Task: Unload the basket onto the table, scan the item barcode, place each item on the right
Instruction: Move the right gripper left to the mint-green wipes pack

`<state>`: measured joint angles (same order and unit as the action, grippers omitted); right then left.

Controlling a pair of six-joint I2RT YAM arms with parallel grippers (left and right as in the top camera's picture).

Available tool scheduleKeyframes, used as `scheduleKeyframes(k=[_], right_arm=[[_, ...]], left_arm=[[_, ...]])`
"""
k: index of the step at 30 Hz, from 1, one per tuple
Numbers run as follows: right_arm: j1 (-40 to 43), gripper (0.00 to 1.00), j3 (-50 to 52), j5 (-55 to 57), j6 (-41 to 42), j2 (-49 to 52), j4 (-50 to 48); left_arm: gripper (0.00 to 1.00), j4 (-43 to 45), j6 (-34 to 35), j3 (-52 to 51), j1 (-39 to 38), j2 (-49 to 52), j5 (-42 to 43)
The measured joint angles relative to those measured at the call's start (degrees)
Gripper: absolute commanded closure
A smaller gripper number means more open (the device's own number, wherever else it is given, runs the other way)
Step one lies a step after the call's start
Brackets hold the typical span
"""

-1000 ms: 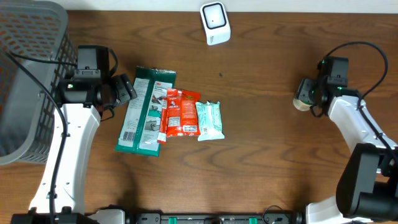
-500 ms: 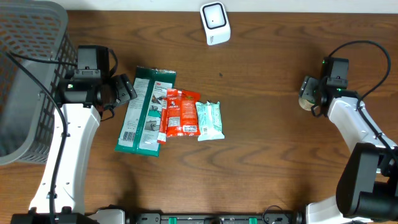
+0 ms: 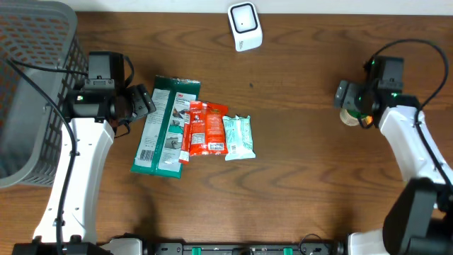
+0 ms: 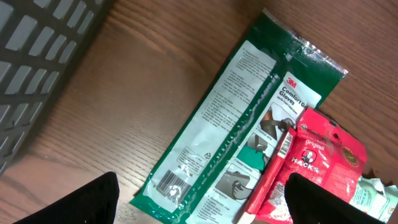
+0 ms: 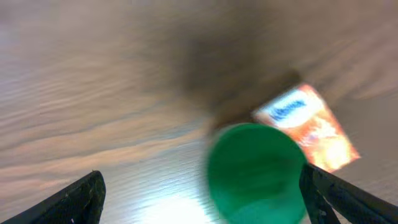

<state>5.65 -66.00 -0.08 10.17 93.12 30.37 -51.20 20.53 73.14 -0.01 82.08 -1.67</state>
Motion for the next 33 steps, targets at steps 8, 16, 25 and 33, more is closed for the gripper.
scheduleKeyframes(k=[8,16,25,33], right_arm=[[-12.4,0.06,-2.0,-10.2,-0.1,-2.6,4.8],[-28.8,0.14,-2.0,-12.6,1.6,1.1,5.0],[-39.8,0.15,-2.0,-7.0,7.4,11.1,2.9],[-41.0,0.17,-2.0,-1.7,8.7,16.4,1.4]], left_arm=[[0.15,0.0,0.0,0.0,0.0,0.0,0.0],[0.15,0.0,0.0,0.0,0.0,0.0,0.0],[0.15,0.0,0.0,0.0,0.0,0.0,0.0],[0.15,0.0,0.0,0.0,0.0,0.0,0.0]])
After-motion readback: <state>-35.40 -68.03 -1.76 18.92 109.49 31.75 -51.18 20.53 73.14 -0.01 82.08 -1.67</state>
